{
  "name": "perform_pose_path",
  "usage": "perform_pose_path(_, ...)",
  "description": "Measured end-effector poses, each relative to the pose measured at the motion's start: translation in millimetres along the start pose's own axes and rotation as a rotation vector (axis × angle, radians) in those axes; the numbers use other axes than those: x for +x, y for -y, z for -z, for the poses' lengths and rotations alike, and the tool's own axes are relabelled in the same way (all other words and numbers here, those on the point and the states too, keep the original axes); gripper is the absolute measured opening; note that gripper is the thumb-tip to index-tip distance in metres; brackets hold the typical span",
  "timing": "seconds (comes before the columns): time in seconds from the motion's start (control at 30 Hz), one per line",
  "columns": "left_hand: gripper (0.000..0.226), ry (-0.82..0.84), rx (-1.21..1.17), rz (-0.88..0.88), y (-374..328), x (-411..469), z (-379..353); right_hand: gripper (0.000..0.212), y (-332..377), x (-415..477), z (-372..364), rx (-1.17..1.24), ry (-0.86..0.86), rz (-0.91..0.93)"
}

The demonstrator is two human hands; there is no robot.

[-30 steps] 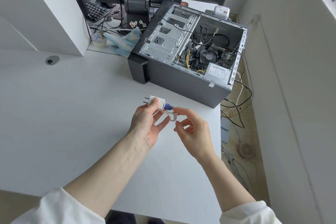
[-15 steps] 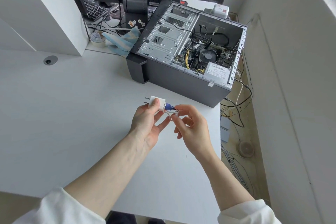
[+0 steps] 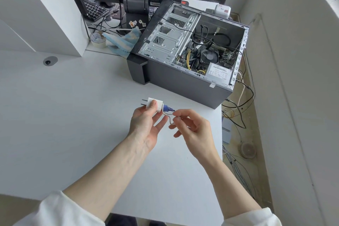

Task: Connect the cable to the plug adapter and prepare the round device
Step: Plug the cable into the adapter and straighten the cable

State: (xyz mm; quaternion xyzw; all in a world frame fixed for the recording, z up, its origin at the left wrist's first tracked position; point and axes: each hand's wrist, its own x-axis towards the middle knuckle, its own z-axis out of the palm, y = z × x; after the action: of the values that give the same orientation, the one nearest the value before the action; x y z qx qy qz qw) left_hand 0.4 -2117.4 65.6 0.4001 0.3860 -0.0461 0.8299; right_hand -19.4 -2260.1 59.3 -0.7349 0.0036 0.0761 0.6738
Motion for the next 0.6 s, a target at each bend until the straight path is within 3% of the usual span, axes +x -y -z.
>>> perform_pose_path(0.3, 0.035, 0.020, -0.007, 0.010, -2.1, -5.0, -1.5, 0.014, 14.2, 10.3, 5.8, 0.226, -0.052, 0.026)
perform_pose_path(0.47, 0.022, 0.028, -0.026, 0.006, -1.5, -6.2, -2.1, 0.014, 13.8, 17.8, 9.4, 0.165, -0.111, 0.050)
perform_pose_path(0.6, 0.025, 0.047, -0.022, 0.009, -1.0, -6.6, -1.5, 0.021, 13.6, 20.8, 13.5, 0.073, -0.138, 0.088)
